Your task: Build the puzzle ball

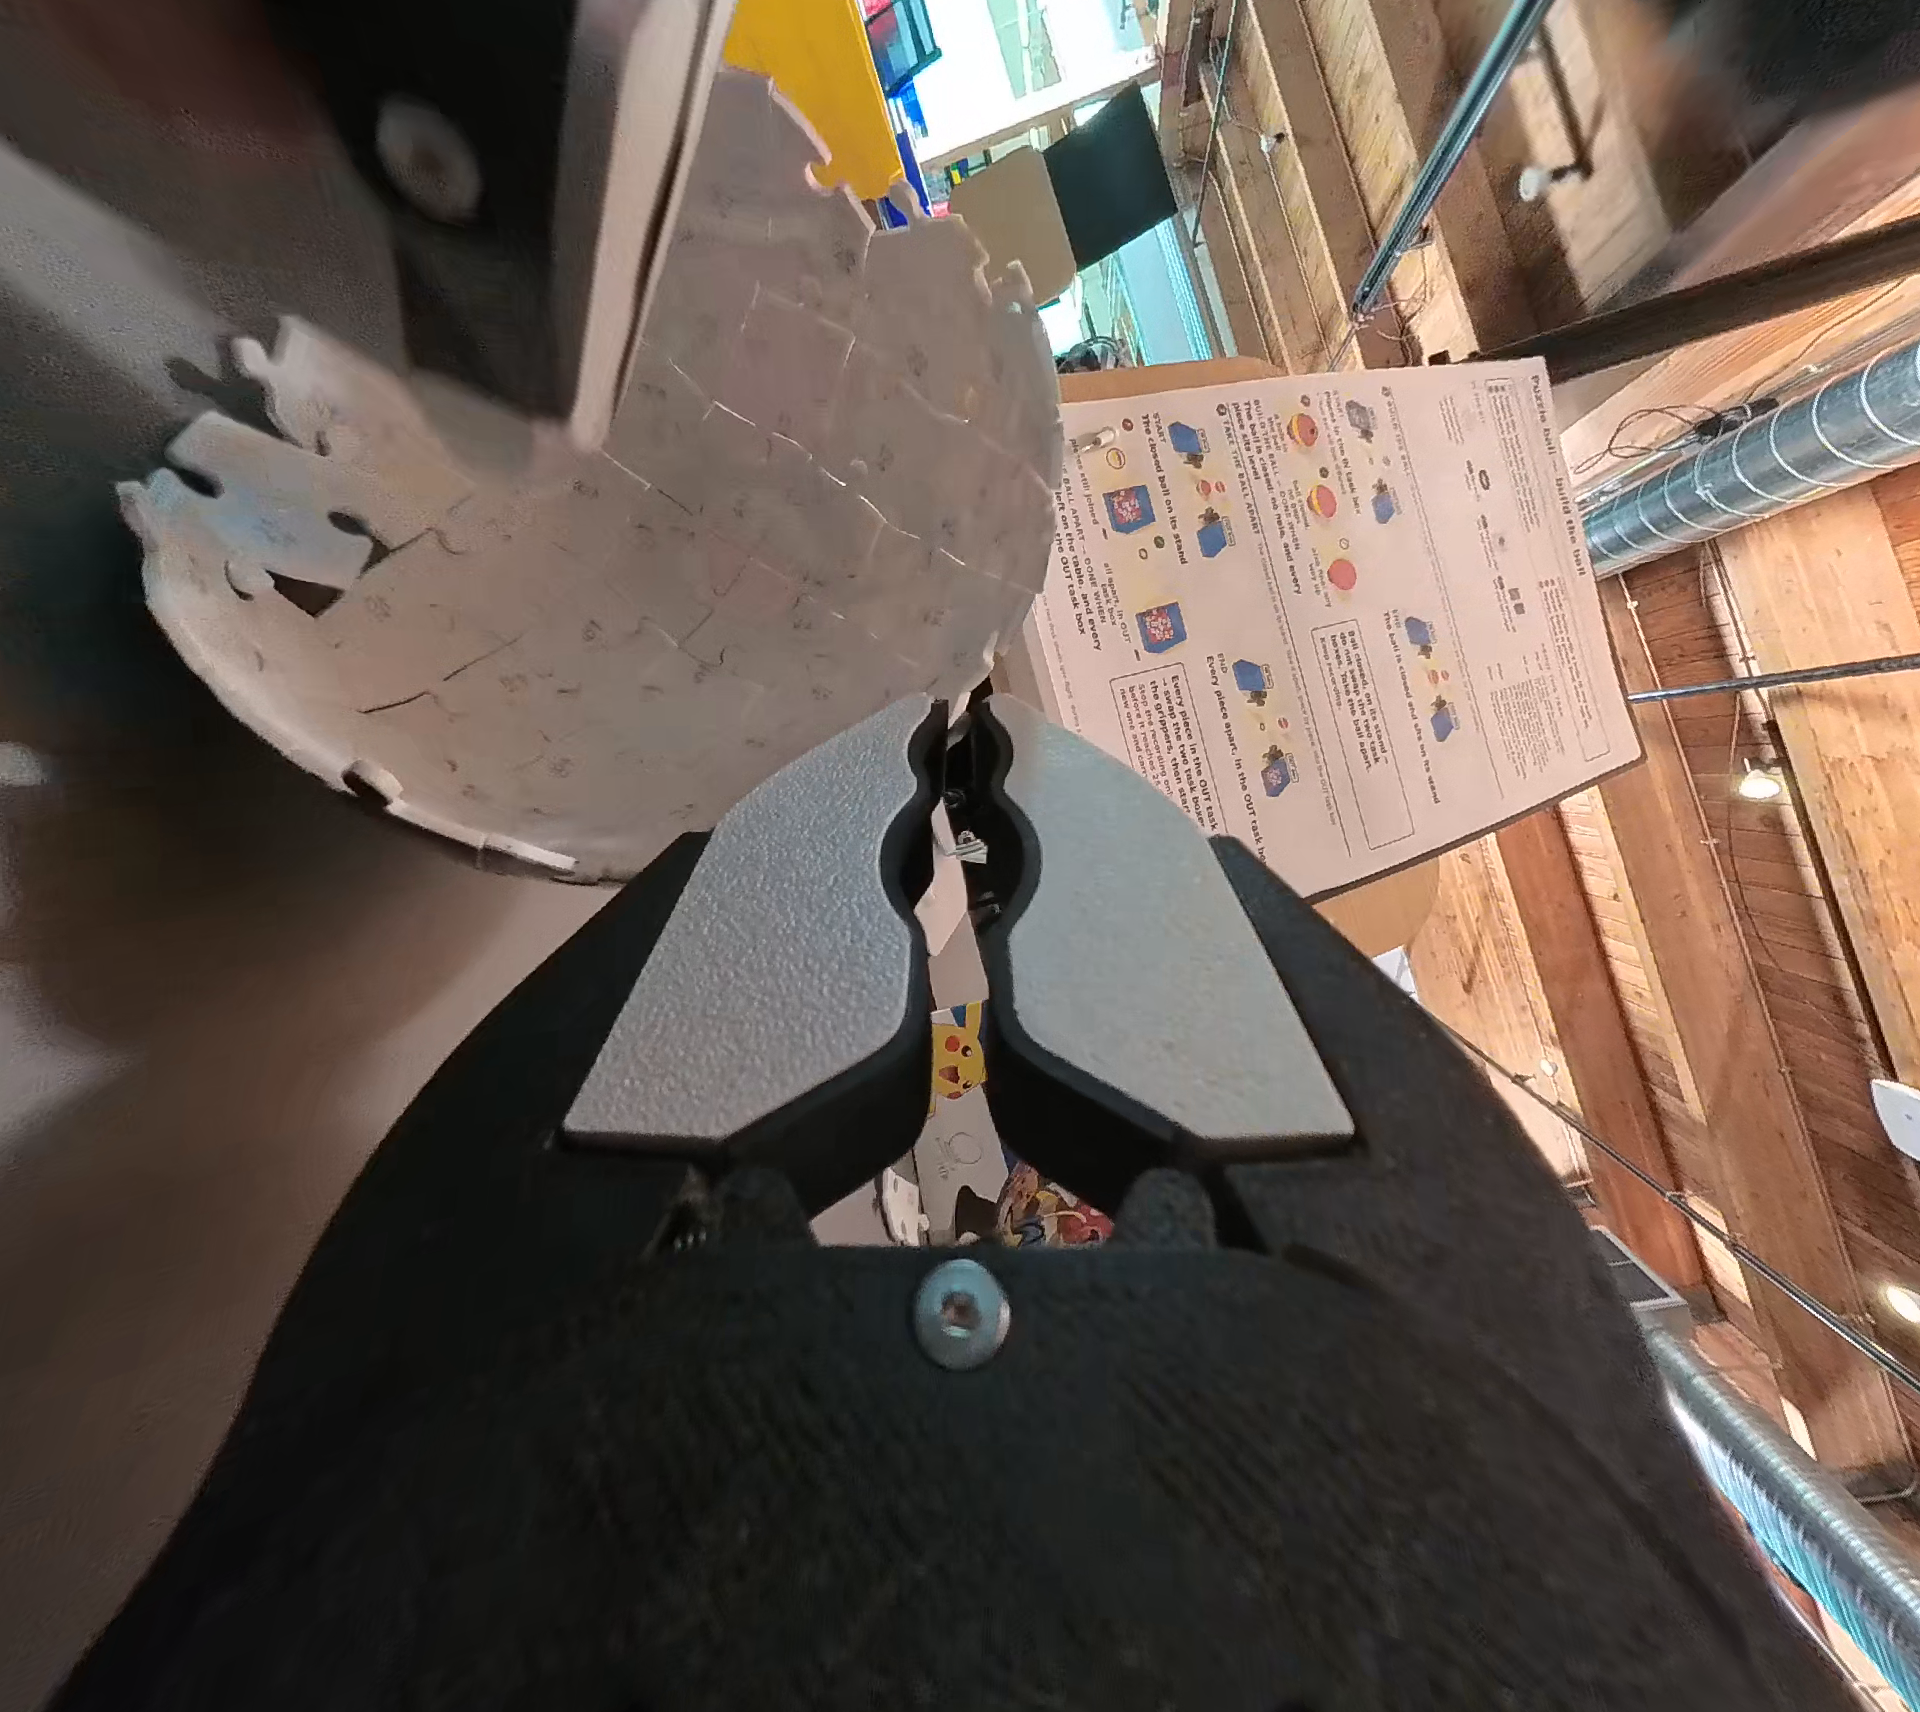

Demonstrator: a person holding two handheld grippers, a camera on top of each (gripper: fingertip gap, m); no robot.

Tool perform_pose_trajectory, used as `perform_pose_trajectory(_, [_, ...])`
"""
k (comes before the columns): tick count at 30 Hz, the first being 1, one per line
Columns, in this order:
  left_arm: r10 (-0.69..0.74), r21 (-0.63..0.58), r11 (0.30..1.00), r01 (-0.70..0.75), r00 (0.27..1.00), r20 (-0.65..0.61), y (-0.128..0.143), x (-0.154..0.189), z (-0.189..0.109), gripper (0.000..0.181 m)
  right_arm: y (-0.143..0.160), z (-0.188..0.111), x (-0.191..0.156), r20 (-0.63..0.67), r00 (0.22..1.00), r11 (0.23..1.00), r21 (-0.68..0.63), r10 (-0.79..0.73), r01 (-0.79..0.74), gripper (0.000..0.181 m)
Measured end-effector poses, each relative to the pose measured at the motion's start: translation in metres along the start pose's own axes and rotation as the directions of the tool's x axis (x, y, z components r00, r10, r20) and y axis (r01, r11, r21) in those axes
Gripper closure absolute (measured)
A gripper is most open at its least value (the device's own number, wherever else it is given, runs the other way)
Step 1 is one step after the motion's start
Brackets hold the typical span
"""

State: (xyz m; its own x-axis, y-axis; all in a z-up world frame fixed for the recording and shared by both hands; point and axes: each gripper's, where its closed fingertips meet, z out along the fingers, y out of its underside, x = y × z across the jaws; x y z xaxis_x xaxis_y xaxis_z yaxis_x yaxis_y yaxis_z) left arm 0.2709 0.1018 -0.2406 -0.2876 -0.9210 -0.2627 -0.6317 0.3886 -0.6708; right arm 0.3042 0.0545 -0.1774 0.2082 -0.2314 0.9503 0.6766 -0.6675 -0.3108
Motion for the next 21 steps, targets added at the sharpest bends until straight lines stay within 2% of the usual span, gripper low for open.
perform_pose_trajectory(3, [-0.02,0.043,0.999,0.018,0.999,0.027,0.001,-0.009,-0.019,0.181,-0.002,0.0,0.0,-0.002,1.0,1.0,0.004,-0.004,0.004,0.177])
perform_pose_trajectory(6, [-0.045,0.03,0.999,0.045,0.999,0.001,0.014,-0.006,-0.027,0.181,-0.004,0.0,0.001,-0.005,1.0,1.0,0.008,-0.014,0.014,0.177])
perform_pose_trajectory(11, [-0.014,-0.017,1.0,0.013,0.999,-0.035,0.036,0.005,-0.018,0.17,-0.011,-0.001,0.001,-0.018,0.999,0.998,0.037,-0.044,0.045,0.177])
perform_pose_trajectory(17, [0.051,0.045,0.998,-0.051,0.999,0.0,0.026,0.004,-0.004,0.169,-0.019,0.001,0.002,-0.037,0.994,0.992,0.076,-0.101,0.103,0.177])
perform_pose_trajectory(21, [0.034,0.063,0.997,-0.033,0.999,-0.012,0.02,0.004,0.006,0.181,-0.025,0.002,0.003,-0.053,0.99,0.987,0.088,-0.131,0.135,0.177])
